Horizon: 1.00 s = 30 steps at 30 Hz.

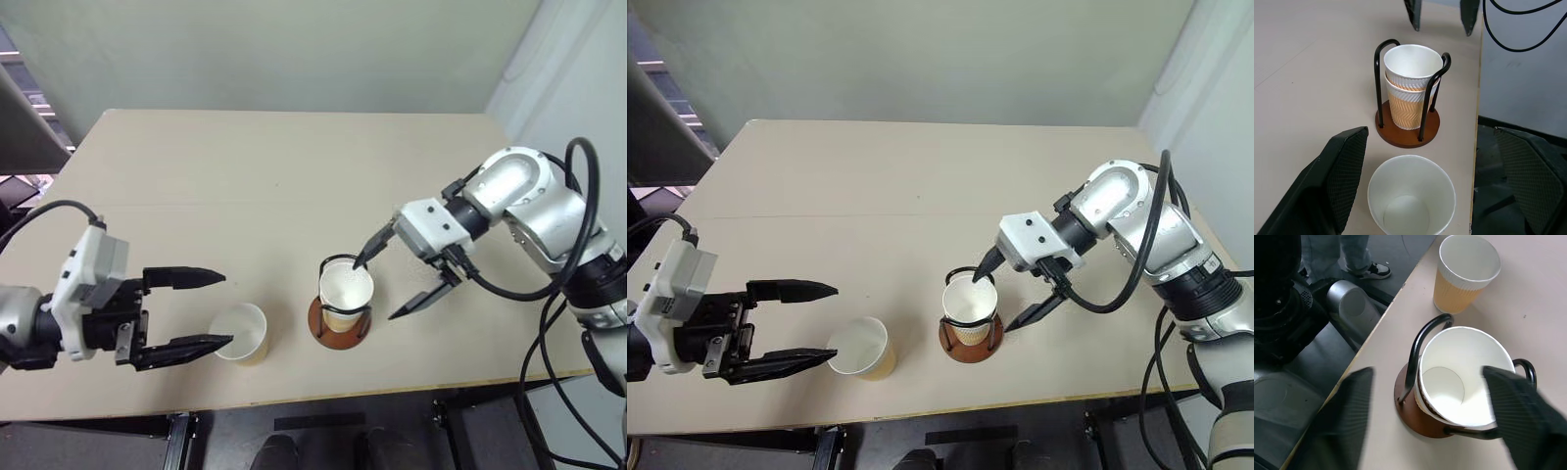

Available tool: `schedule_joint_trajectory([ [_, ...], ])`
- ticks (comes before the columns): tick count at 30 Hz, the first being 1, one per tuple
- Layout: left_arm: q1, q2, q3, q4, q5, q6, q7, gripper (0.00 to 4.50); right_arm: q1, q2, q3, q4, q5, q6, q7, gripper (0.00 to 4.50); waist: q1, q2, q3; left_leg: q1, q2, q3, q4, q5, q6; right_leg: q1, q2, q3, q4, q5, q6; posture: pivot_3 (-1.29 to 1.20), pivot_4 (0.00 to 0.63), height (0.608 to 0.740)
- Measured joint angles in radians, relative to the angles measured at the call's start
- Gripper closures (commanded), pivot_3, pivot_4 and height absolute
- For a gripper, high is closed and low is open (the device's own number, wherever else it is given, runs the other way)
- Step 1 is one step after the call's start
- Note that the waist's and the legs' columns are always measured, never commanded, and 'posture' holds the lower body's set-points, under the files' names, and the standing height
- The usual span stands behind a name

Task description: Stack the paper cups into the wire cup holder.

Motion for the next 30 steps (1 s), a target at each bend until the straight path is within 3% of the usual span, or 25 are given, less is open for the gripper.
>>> schedule_joint_trajectory([
  [3, -0.029, 0.012, -0.043, 0.047, 0.052, -0.032, -0.005, 0.08, 0.032, -0.006, -0.045, 0.009, -0.006, 0.031, -0.005, 0.02, 0.004, 0.0, 0.0, 0.0, 0.0, -0.001, 0.0, 0.0, 0.0, 0.0, 0.0, 0.0, 0.0, 0.0, 0.0, 0.0, 0.15, 0.74],
  [6, -0.11, 0.052, -0.16, 0.134, 0.158, -0.086, 0.006, 0.08, 0.122, -0.095, -0.197, 0.024, 0.081, 0.134, -0.013, 0.02, 0.026, -0.001, 0.0, -0.001, -0.001, -0.003, 0.001, 0.001, -0.001, 0.0, -0.002, 0.0, -0.001, 0.0, 0.0, 0.0, 0.15, 0.74],
  [11, -0.269, 0.081, -0.397, 0.241, 0.32, -0.168, -0.006, 0.08, 0.297, -0.244, -0.572, -0.052, 0.369, 0.373, -0.025, 0.02, 0.04, -0.001, 0.0, -0.001, -0.002, -0.002, -0.001, 0.001, -0.003, 0.0, -0.001, 0.0, -0.005, 0.0, -0.001, 0.0, 0.15, 0.74],
  [15, -0.386, 0.075, -0.581, 0.319, 0.43, -0.225, -0.047, 0.08, 0.42, -0.309, -0.845, -0.185, 0.579, 0.554, -0.129, 0.02, 0.031, -0.001, 0.0, 0.0, -0.001, 0.0, -0.002, 0.0, -0.004, 0.0, 0.001, 0.001, -0.006, 0.0, 0.0, 0.0, 0.15, 0.74],
  [22, -0.565, 0.005, -0.783, 0.408, 0.561, -0.287, -0.126, 0.08, 0.609, -0.299, -1.095, -0.369, 0.758, 0.676, -0.335, 0.02, 0.02, 0.0, 0.0, 0.0, -0.002, -0.001, 0.001, 0.0, -0.002, 0.001, 0.002, 0.002, -0.005, 0.001, 0.002, 0.0, 0.15, 0.74],
  [27, -0.617, -0.028, -0.856, 0.453, 0.623, -0.317, -0.17, 0.08, 0.678, -0.3, -1.179, -0.43, 0.836, 0.692, -0.411, 0.02, 0.017, -0.001, 0.0, 0.0, -0.002, 0.0, 0.001, -0.001, 0.0, 0.001, 0.003, 0.003, -0.006, 0.002, 0.003, 0.0, 0.15, 0.74],
  [30, -0.642, -0.049, -0.868, 0.475, 0.642, -0.329, -0.181, 1.05, 0.711, -0.305, -1.207, -0.446, 0.852, 0.692, -0.434, 0.0, 0.016, -0.001, 0.0, -0.001, -0.002, 0.0, 0.0, -0.001, 0.0, 0.0, 0.003, 0.003, -0.007, 0.003, 0.005, 0.0, 0.15, 0.74],
])
